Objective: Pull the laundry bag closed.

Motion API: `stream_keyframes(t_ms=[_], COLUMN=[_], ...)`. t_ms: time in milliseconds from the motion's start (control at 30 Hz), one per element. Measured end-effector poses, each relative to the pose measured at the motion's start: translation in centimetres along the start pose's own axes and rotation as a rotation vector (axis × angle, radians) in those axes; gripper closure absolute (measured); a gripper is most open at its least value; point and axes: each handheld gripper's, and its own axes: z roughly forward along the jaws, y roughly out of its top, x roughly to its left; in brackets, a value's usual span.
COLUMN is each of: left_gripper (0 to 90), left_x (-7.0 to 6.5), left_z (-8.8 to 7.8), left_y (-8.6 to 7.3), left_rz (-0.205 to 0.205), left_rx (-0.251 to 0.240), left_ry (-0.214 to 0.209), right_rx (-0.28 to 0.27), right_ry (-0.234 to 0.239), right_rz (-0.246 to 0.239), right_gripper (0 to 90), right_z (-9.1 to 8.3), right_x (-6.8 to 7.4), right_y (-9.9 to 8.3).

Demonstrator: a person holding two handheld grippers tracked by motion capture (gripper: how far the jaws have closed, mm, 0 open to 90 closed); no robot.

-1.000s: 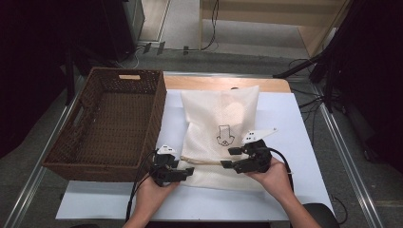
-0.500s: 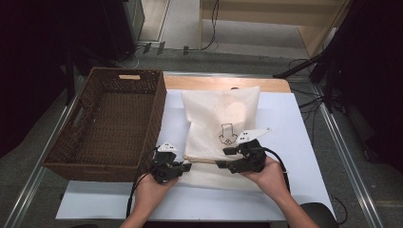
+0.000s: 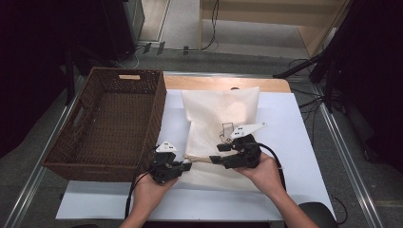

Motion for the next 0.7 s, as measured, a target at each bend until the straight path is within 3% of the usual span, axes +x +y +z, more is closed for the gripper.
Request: stream_keyframes(t_ms=[567, 700], left_gripper=[85.7, 85.7], left_x=[-0.1, -0.4], left_z=[0.2, 0.3], left_y=[-0.6, -0.8], left_rz=[-0.001, 0.004], left_rx=[-0.03, -0.036], left_ry=[-0.002, 0.003], right_rx=[0.042, 0.049], right_ry=[0.05, 0.057], right_rz=[-0.03, -0.049], right_gripper=[65.6, 76.2], right_z=[4.1, 4.9], right_x=[1.7, 2.0], right_y=[3.4, 3.9])
